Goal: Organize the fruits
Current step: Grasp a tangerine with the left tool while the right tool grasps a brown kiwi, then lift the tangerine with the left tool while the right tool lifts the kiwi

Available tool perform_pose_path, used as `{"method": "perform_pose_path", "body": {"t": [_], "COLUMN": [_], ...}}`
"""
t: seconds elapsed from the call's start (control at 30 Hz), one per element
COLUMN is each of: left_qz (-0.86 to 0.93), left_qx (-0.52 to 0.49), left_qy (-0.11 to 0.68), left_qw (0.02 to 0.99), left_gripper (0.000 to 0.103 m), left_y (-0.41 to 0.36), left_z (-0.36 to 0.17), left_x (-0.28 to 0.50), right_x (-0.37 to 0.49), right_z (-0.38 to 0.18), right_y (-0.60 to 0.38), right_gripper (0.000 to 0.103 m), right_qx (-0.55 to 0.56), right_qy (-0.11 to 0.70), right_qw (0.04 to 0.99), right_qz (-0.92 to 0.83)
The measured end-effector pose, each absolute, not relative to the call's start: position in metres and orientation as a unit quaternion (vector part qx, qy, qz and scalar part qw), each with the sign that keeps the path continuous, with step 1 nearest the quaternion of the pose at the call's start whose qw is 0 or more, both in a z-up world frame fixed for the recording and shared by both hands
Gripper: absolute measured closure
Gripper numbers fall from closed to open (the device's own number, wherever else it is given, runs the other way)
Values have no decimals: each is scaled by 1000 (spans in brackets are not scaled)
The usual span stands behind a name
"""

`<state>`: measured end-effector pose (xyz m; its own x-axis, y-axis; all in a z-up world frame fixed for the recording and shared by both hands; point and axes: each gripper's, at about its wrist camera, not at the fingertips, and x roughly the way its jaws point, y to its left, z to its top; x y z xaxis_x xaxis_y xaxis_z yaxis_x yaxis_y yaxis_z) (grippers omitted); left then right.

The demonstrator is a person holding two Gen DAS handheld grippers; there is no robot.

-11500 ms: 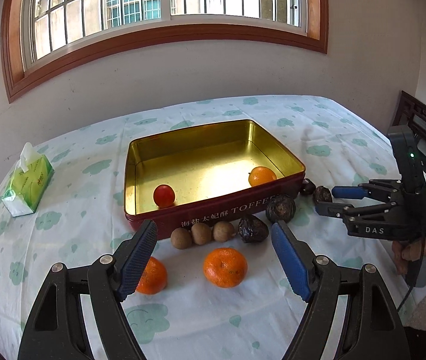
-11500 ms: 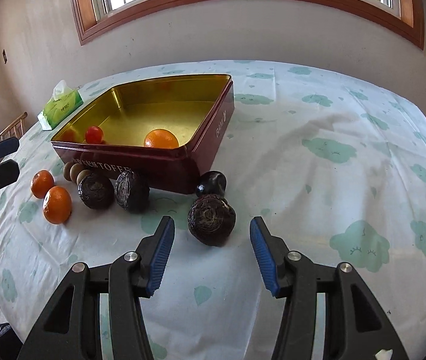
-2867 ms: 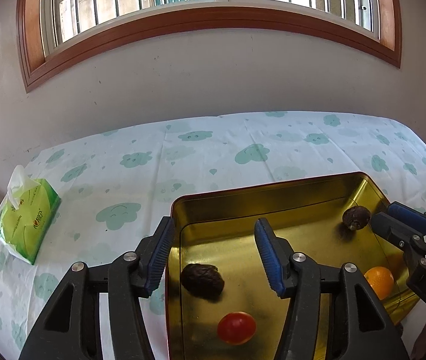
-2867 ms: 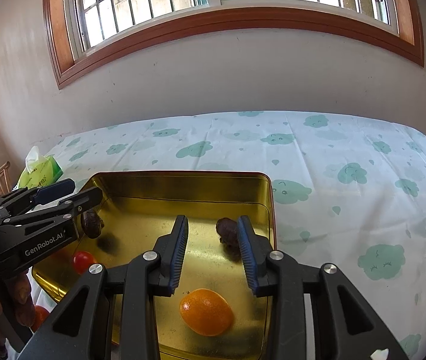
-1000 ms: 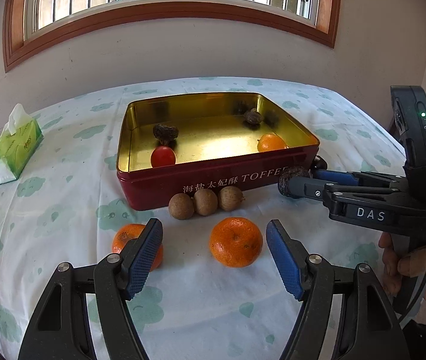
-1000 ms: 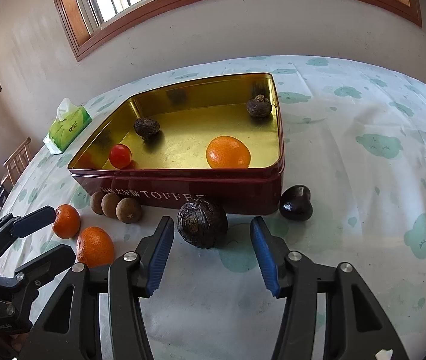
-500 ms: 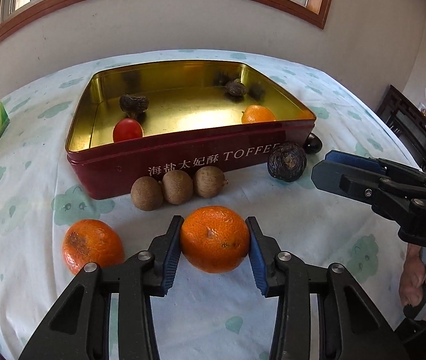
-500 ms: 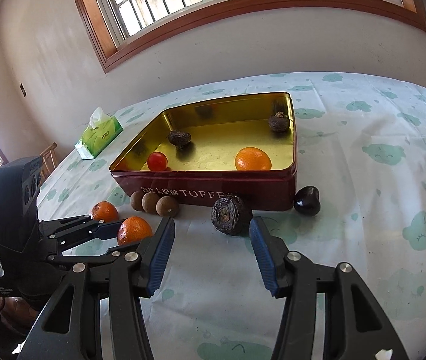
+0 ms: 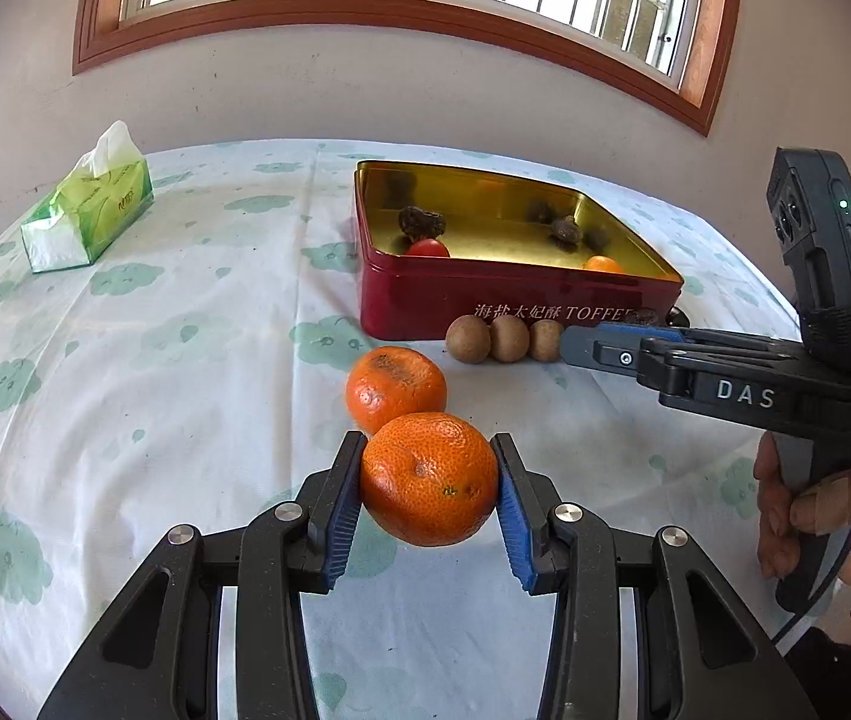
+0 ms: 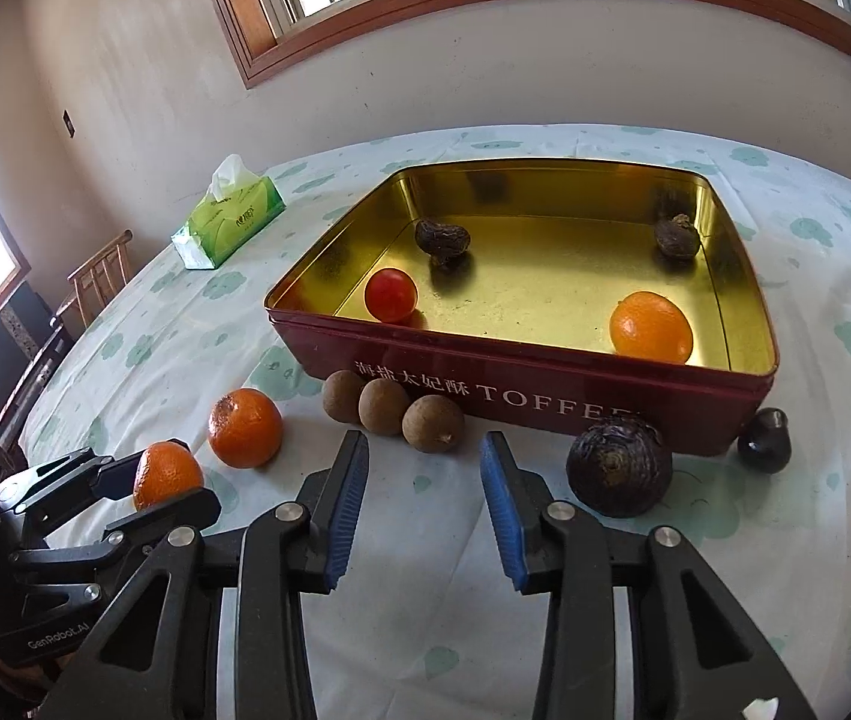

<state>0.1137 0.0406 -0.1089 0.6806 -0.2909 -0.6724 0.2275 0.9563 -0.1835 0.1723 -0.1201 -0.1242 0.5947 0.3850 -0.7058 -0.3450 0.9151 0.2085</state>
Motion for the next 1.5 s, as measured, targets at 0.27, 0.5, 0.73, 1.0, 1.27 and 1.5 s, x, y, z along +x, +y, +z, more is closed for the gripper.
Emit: {"method": "perform_pose_path", "body": {"t": [0.27,0.5,0.73,1.0,1.27,1.5], "left_qz": [-152,-154,-159,-163,-144,-138], "left_qx": [-43,-55,-37,-15,-17,0], "left_qy": [373,383,377,374,380,363], "left_qw": [914,909,912,913,913,921], "left_gripper": [61,61,61,61,61,61], "left_y": [39,42,26,-9,-27,-37], "left_z": [-110,-113,-106,-102,-104,-91], "left_x": [115,118,117,119,119,118], "right_x": [191,195,137,108,101,97], "right_z": [-139,-139,-112,-125,-122,-110], "right_y": [-110,-108,-146,-205,-210,-214], "right_gripper": [67,79,79,79,79,79], "right_qx": [8,7,10,63,65,69], "right_qy": [423,424,366,370,355,334], "right_qw": [889,890,921,924,930,937], "right_qz": [175,168,132,67,70,72]}}
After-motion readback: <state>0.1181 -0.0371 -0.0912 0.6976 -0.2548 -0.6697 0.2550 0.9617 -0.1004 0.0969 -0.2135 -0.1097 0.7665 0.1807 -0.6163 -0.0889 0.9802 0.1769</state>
